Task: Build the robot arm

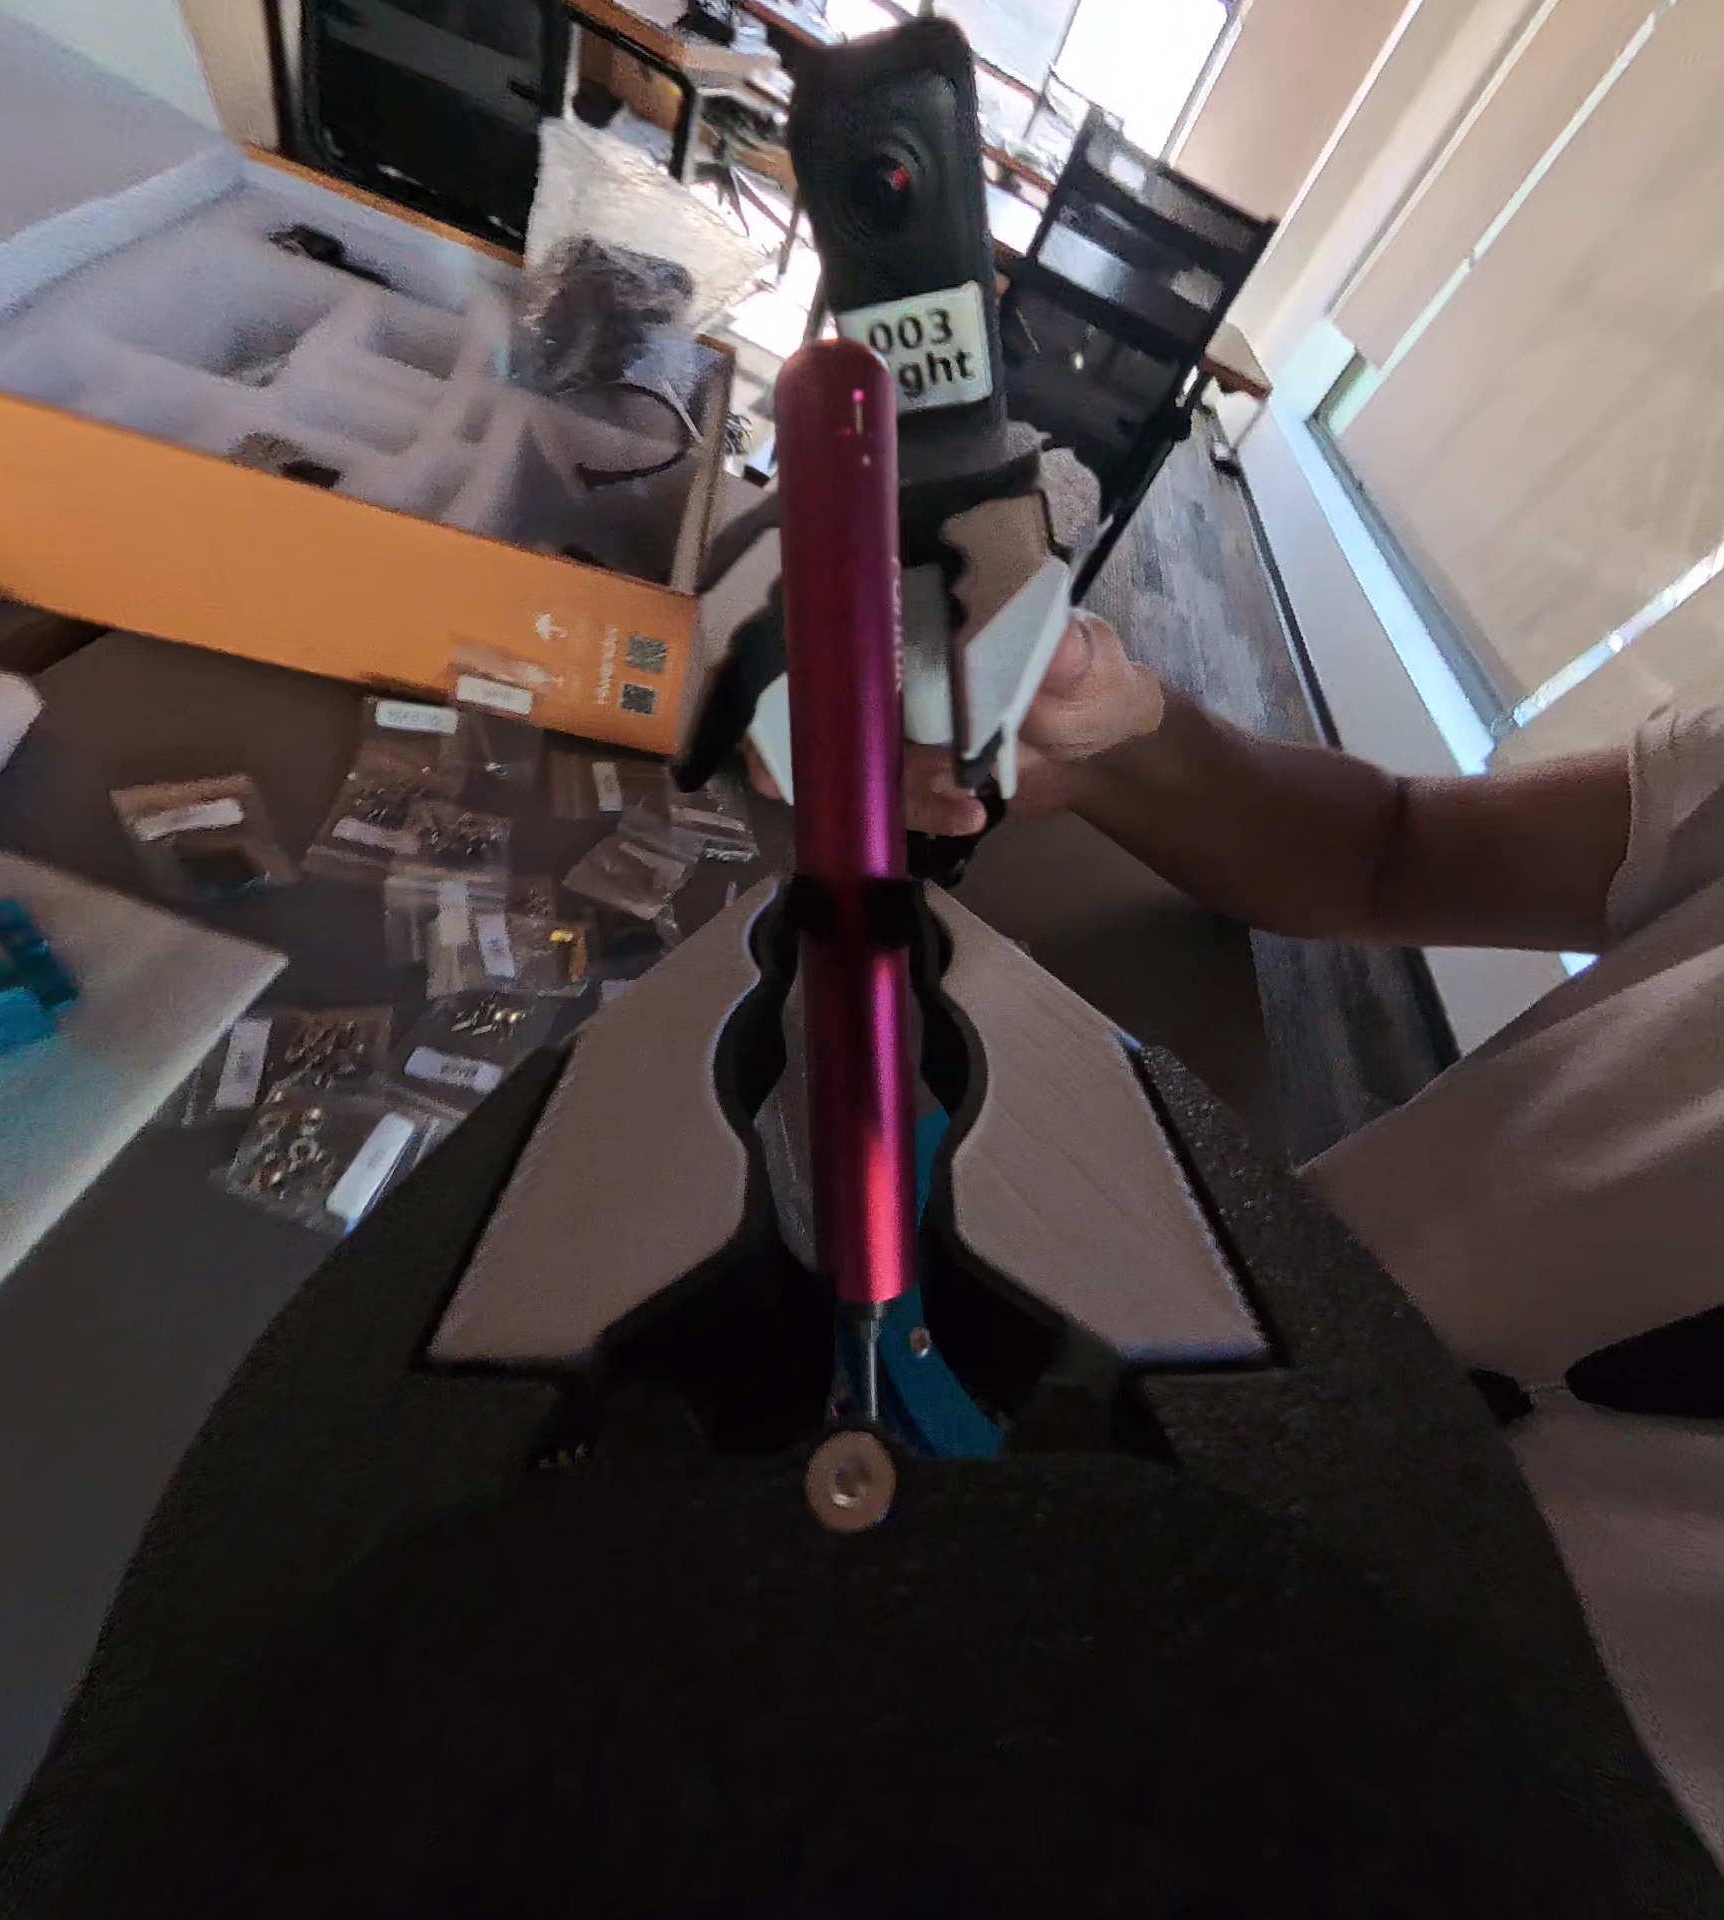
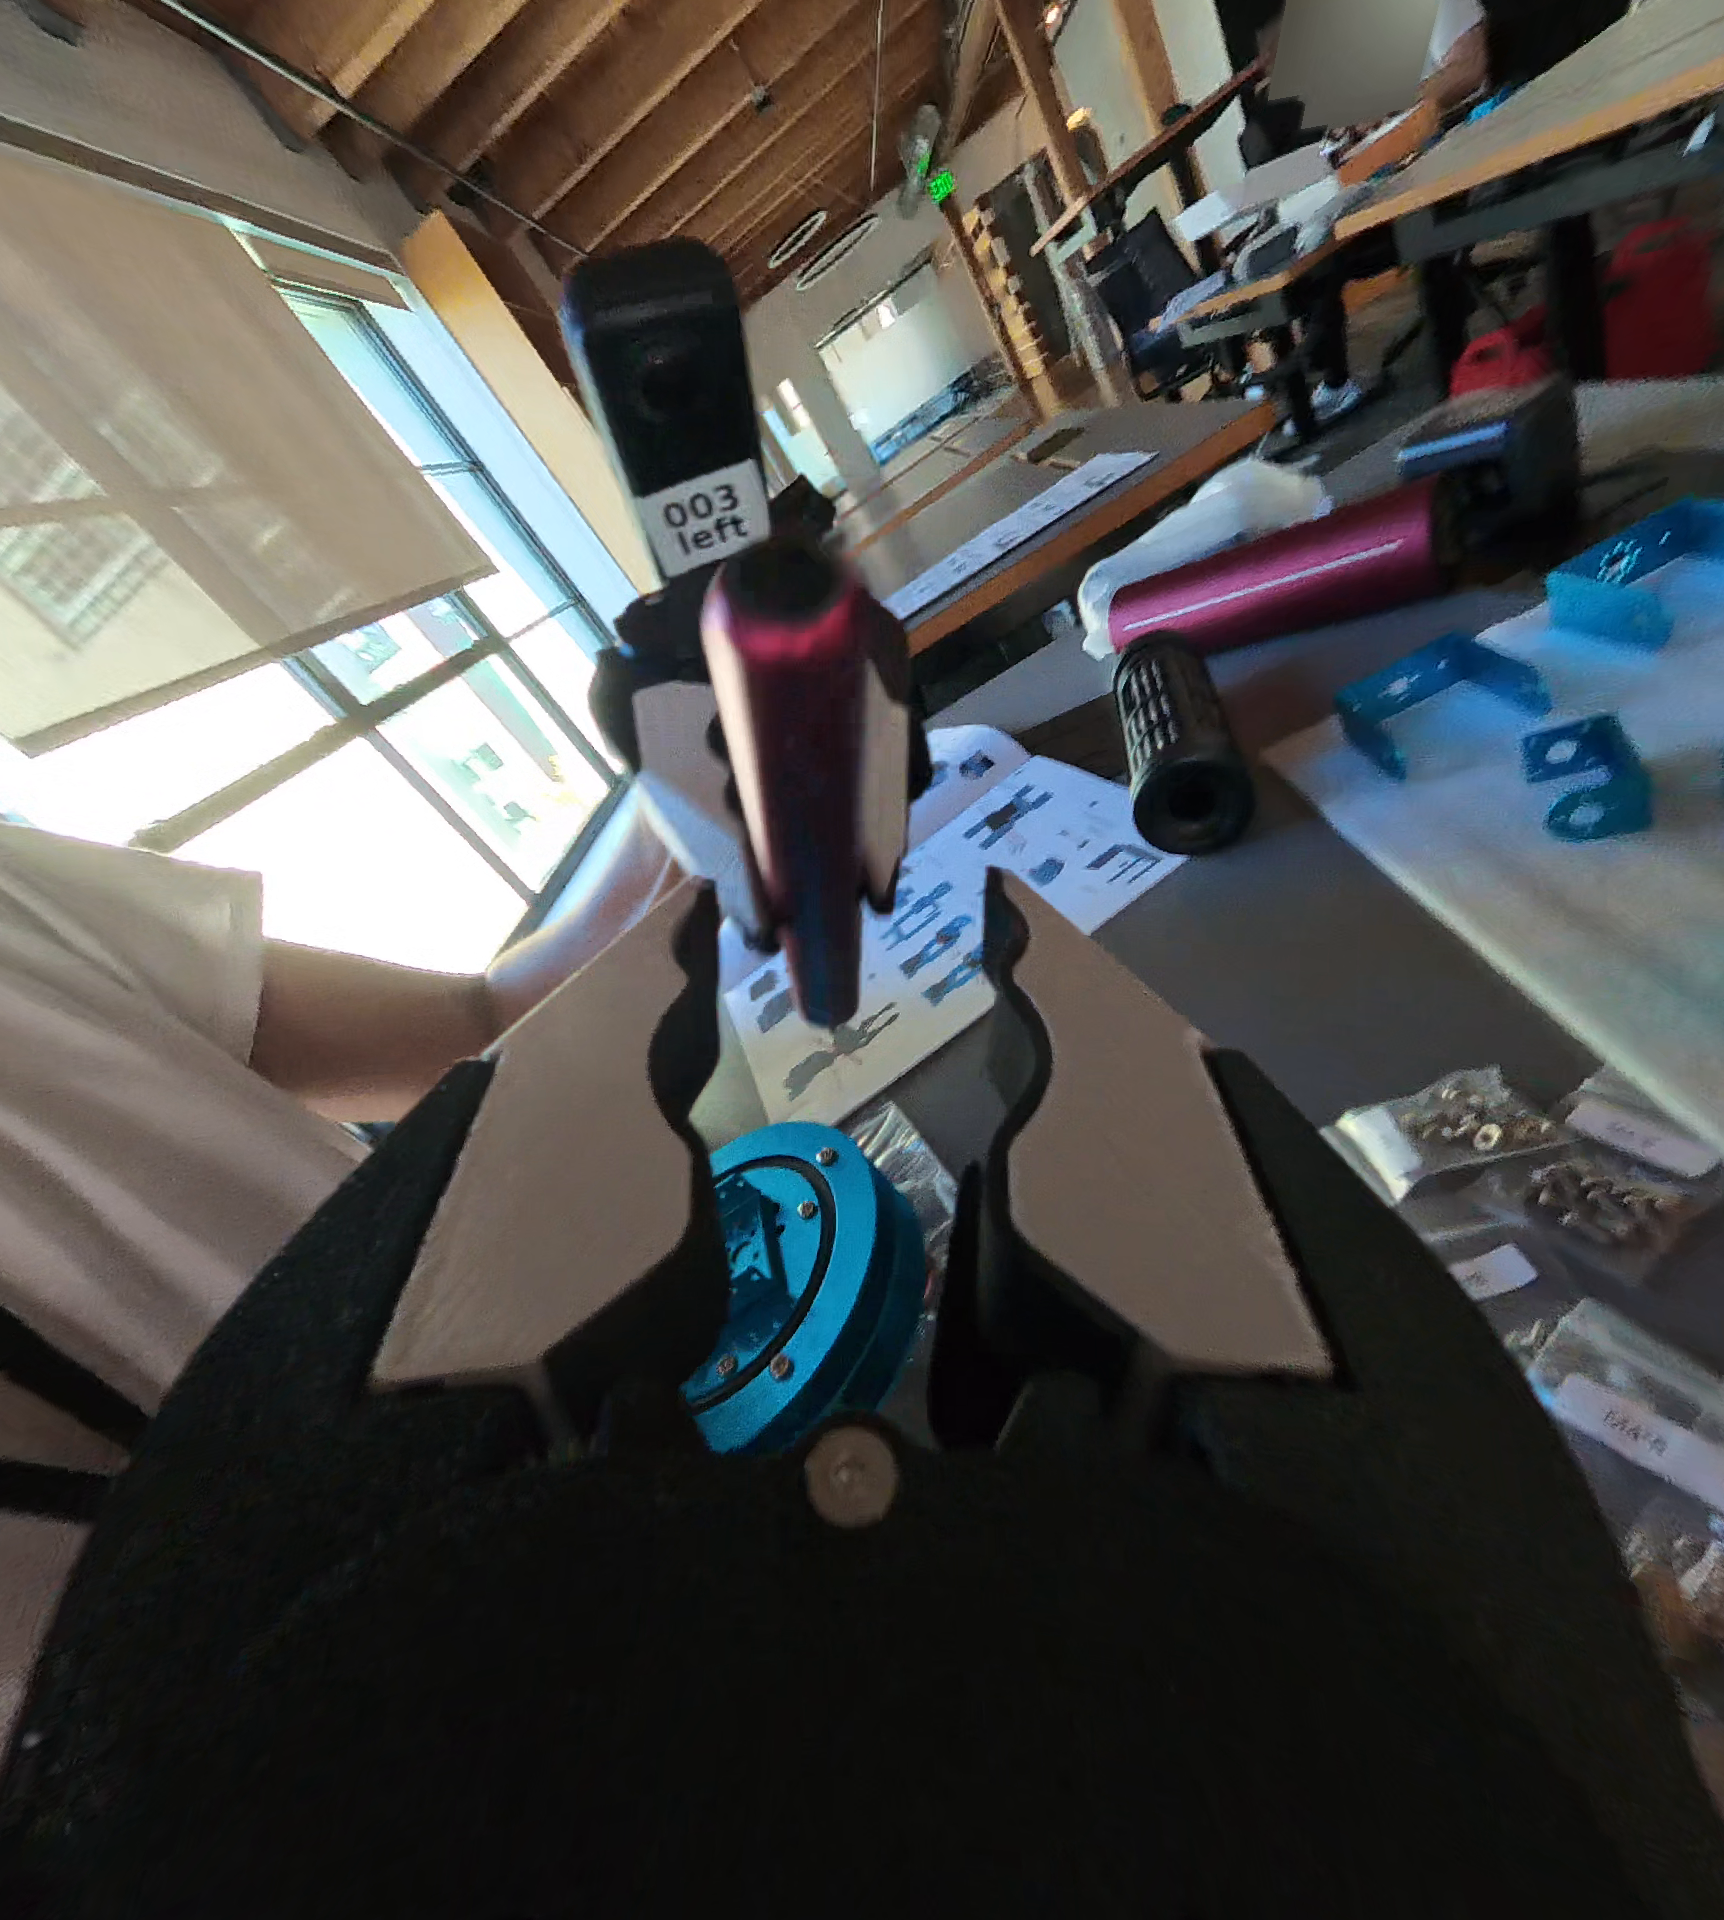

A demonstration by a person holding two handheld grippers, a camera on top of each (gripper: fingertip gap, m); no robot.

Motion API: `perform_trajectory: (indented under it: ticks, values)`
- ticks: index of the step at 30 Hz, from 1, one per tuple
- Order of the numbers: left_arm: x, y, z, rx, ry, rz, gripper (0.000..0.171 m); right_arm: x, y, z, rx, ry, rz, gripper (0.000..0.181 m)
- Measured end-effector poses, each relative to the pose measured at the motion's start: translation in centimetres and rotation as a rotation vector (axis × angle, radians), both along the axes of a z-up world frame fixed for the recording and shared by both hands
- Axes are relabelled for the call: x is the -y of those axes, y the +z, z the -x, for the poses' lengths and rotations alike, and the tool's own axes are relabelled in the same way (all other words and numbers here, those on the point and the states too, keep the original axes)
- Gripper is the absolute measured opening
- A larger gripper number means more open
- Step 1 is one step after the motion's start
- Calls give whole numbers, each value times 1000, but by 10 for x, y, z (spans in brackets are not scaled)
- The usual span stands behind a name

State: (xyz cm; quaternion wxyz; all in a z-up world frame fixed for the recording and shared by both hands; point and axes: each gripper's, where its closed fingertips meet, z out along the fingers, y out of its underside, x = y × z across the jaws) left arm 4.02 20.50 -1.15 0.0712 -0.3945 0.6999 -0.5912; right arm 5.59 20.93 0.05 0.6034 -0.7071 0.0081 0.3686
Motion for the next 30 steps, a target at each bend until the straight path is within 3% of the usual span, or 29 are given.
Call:
perform_trajectory:
  ticks: [2,3,4,7,10,12,16,18,19,24,28,30]
  values:
    - [20,5,-2,26,-46,-57,18,6,16,4,31,21,-57,37]
    - [28,7,-4,31,-57,-77,18,11,22,5,45,26,-80,21]
    - [33,7,-7,34,-60,-90,18,14,25,4,62,13,-73,19]
    - [43,5,-15,80,-52,-151,21,25,29,-5,175,-51,-34,19]
    - [55,-4,-14,67,-114,-172,28,43,48,-15,166,-84,-67,18]
    - [66,-6,-14,82,-158,-152,19,52,57,-23,170,-118,-90,18]
    - [76,-8,-23,118,-173,-171,18,61,55,-28,174,-158,-112,19]
    - [81,-6,-28,140,-161,-154,19,60,29,-23,234,-147,-10,30]
    - [84,-3,-29,133,-170,-128,19,59,15,-19,278,-143,37,27]
    - [95,-18,-31,119,-187,-164,20,69,-7,-18,300,-161,88,19]
    - [85,-53,-28,86,-187,-288,23,85,-41,-28,414,-196,197,19]
    - [72,-78,-20,88,-254,-375,16,97,-51,-24,343,-203,220,18]
